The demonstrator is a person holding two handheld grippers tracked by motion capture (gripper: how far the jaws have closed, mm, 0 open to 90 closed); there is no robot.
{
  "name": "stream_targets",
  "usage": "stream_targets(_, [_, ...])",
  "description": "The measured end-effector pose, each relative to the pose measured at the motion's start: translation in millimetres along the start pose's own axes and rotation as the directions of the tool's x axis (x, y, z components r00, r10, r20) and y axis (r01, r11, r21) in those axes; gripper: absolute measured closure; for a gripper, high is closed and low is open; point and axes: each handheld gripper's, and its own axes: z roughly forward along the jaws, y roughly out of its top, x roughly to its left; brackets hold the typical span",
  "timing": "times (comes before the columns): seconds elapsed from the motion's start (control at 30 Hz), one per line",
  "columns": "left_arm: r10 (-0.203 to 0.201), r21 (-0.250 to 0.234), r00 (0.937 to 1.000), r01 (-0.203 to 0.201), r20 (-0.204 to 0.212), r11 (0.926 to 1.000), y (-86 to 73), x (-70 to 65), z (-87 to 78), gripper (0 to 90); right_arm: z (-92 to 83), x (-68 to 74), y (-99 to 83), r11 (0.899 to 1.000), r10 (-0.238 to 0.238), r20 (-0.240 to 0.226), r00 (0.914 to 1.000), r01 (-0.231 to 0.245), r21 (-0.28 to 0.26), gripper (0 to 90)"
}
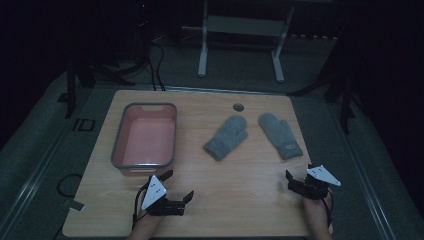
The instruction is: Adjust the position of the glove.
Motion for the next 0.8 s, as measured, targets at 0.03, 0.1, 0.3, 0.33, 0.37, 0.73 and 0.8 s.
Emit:
stream_targets(0.03, [0.007,-0.001,1.0,-0.007,0.003,1.0,-0.6,-0.7,0.2,1.5,-0.8,-1.8,-0.4,1.0,0.016,0.003,0.9999,-0.016,-0.004,11.0])
stream_targets(0.1, [0.013,0.004,0.9999,-0.013,0.006,0.9999,-1.0,-1.6,0.8,1.5,-0.9,-2.0,-0.6,1.0,0.021,0.006,0.9998,-0.021,0.002,11.3])
stream_targets(0.3, [0.025,0.002,0.9994,-0.025,0.023,0.9997,-1.6,-4.0,2.3,1.6,0.6,-4.6,1.0,0.997,0.043,0.004,0.9991,-0.043,0.06,13.0])
stream_targets(0.33, [0.022,0.002,0.9995,-0.022,0.024,0.9998,-1.6,-3.6,2.1,1.5,2.1,-4.1,2.2,0.996,0.04,-0.01,0.9991,-0.039,0.081,13.0])
stream_targets(0.37, [0.022,0.002,0.9995,-0.022,0.024,0.9998,-1.6,-3.6,2.1,1.6,2.8,-4.0,2.9,0.995,0.042,-0.03,0.9987,-0.039,0.093,13.0])
stream_targets(0.73, [0.014,-0.003,0.9997,-0.013,0.02,0.9999,-1.9,-2.8,1.1,1.6,6.2,-10.7,40.1,0.981,0.068,-0.2,0.9773,-0.029,0.192,13.7])
stream_targets(0.8, [0.014,-0.002,0.9997,-0.014,0.021,0.9999,-1.9,-2.9,1.1,1.6,7.9,-11.1,44.2,0.98,0.066,-0.216,0.9742,-0.023,0.197,13.7])
